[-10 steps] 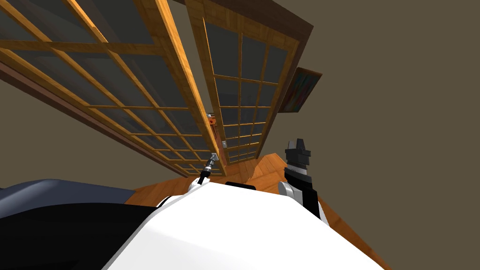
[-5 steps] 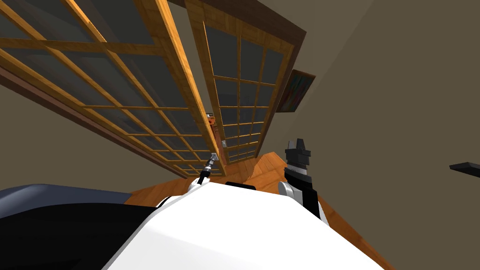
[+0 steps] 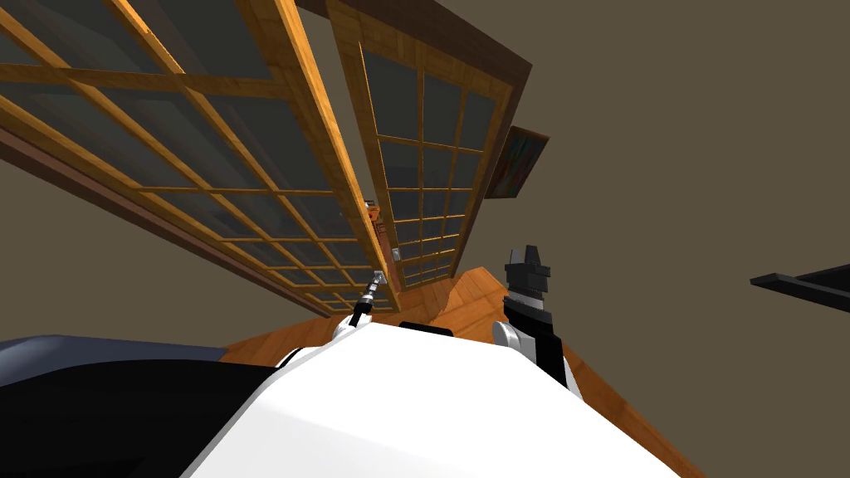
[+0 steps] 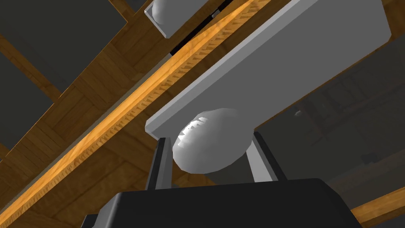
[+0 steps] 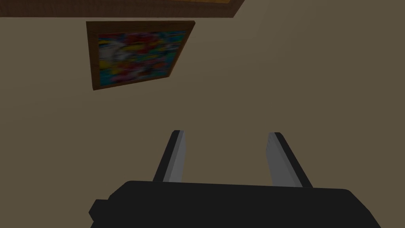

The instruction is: Pull the door open

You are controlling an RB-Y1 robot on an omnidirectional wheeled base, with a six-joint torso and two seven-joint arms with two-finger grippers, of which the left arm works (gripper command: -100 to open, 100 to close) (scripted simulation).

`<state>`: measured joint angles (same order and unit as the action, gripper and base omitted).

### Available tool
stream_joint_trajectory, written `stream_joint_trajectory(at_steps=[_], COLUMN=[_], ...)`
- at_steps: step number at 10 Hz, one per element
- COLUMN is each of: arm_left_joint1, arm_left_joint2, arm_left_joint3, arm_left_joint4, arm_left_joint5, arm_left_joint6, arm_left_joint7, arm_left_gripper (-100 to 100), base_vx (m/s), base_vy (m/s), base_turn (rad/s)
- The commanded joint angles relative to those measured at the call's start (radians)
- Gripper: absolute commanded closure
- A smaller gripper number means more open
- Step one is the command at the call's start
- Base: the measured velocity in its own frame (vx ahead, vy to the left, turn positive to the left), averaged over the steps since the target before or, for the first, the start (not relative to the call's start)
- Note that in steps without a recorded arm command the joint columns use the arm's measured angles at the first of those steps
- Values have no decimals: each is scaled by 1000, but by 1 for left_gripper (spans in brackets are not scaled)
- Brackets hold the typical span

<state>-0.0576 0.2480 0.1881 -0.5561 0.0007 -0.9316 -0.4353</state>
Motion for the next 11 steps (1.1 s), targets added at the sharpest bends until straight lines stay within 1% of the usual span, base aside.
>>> stream_joint_trajectory(at_steps=[1, 2, 3, 4, 5, 6, 7, 8, 9, 10, 11], arm_left_joint1=[1, 2, 3, 3, 4, 4, 5, 5, 6, 7, 7], arm_left_joint2=[1, 2, 3, 3, 4, 4, 5, 5, 7, 8, 8], arm_left_joint3=[-2, -8, -14, -14, -20, -20, -26, -26, -33, -39, -39], arm_left_joint4=[3, 1, 0, 0, -2, -2, -4, -4, -6, -8, -8], arm_left_joint5=[9, 25, 40, 40, 56, 56, 73, 73, 89, 106, 106], arm_left_joint6=[0, 1, 2, 2, 3, 3, 4, 4, 5, 6, 6], arm_left_joint7=[28, 68, 93, 110, 143, 151, 189, 193, 233, 258, 276], arm_left_gripper=[100, 100, 100, 100, 100, 100, 100, 100, 100, 100, 100], base_vx=[-32, -43, -54, -34, -36, -30, -38, -35, -36, -49, -43], base_vy=[16, 17, 25, 21, 22, 16, 18, 16, 15, 28, 21], base_turn=[-43, -71, -92, -46, -68, -40, -84, -37, -64, -112, -45])
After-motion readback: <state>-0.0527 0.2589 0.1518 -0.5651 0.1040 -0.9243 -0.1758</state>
